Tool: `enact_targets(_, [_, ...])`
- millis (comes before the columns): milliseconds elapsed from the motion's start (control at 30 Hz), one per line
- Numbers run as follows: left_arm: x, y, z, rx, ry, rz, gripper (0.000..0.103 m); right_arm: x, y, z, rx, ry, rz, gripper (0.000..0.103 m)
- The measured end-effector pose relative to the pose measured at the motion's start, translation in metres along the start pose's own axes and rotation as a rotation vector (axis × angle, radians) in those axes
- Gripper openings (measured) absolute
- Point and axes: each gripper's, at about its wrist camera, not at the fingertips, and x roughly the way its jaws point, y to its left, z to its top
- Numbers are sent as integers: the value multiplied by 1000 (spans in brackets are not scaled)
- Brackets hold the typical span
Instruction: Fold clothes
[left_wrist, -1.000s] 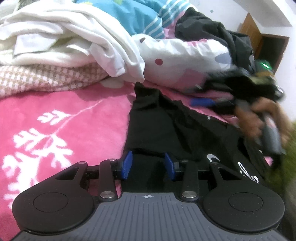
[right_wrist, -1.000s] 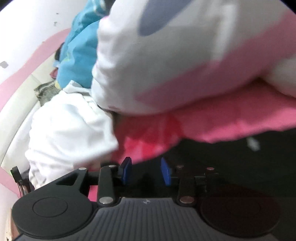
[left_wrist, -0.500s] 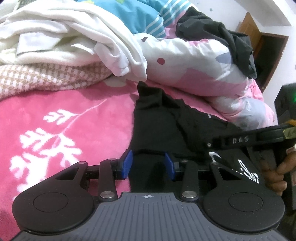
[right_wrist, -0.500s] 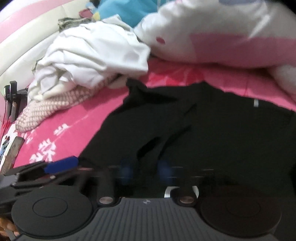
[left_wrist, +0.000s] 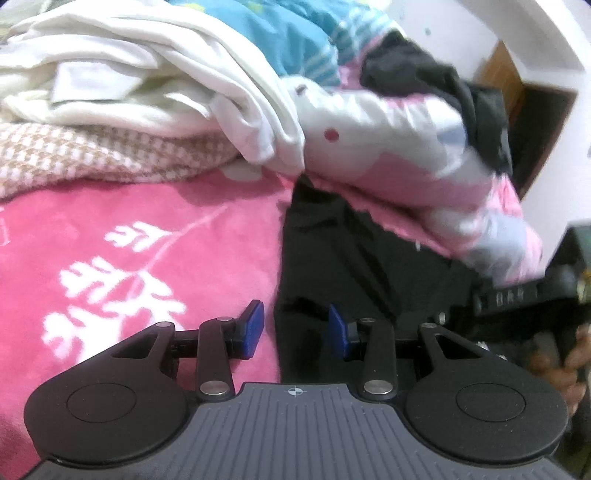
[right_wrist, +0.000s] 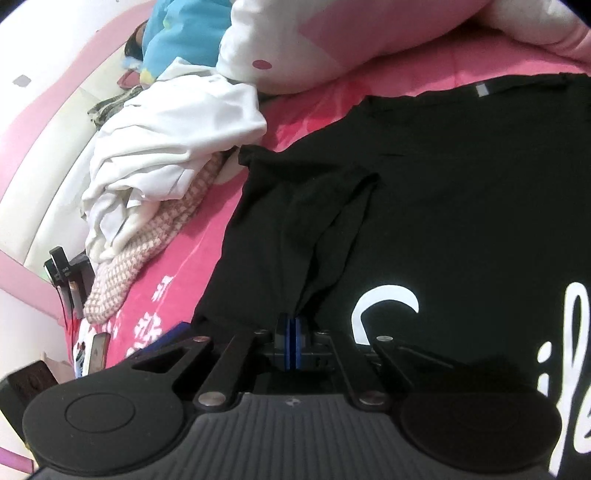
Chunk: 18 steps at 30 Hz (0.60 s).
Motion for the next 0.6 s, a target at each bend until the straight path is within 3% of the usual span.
enact_targets(167, [4, 6, 6, -78, -33, -4, 39, -3, 1, -5, -38, -5, -15, 3])
enact_targets(333, [22, -10, 2, 19, 14, 108, 38, -10, 15, -10, -182, -13, -95, 5])
enact_targets(467, [21, -9, 1, 33, 20, 120, 38, -18, 31, 0, -328, -105, -185, 5])
enact_targets(600, [23, -10, 0, 52, 25, 129, 38, -1, 44, 19, -460, -173, -211, 6])
